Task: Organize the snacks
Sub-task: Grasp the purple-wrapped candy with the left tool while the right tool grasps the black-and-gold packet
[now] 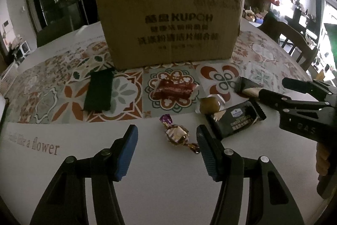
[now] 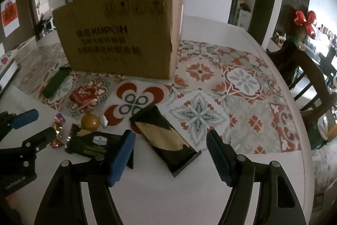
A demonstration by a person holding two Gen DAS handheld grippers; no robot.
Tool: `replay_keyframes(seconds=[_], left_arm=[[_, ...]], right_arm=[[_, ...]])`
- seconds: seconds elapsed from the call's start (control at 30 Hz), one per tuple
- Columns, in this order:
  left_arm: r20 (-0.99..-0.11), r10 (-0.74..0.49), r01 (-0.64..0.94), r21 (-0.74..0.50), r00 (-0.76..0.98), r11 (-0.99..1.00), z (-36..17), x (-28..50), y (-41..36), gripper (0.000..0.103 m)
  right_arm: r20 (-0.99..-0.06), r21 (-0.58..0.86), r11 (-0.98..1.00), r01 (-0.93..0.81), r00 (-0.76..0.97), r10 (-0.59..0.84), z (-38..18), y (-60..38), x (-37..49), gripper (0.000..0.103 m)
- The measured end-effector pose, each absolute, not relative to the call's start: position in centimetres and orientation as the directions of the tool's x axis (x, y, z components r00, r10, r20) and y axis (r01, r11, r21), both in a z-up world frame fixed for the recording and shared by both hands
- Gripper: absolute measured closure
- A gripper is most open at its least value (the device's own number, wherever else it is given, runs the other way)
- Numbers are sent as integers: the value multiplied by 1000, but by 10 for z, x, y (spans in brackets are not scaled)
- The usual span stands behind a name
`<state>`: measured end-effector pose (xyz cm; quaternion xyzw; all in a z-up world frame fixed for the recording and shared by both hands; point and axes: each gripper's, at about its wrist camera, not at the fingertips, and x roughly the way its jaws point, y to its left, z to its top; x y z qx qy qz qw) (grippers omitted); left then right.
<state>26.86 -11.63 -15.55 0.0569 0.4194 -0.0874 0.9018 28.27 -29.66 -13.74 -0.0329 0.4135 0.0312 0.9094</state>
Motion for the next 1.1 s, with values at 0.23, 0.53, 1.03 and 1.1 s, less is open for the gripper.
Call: replay_keyframes(seconds=[0.23,0.53,1.03,1.1], left_arm=[[-787,-119,204,9,606,979,-163,274,-117,54],[-793,-131,212,-3,595,977,-169,278,-120,62],[-799,-167,216,-47,578,975,-172,285,-115,77],[-797,-169,220,-47,580,974,-170,284,-115,77]], right_arm=[[-770,-23,994,-111,636,53,-146,-296,292,32],[-784,-34,990,-138,617,59,-155,-295,304,32],[-772,-13,986,-165,629,95,-155,-286,299,65],[-768,-22,987,-162,635,88,-154,-285,297,67]])
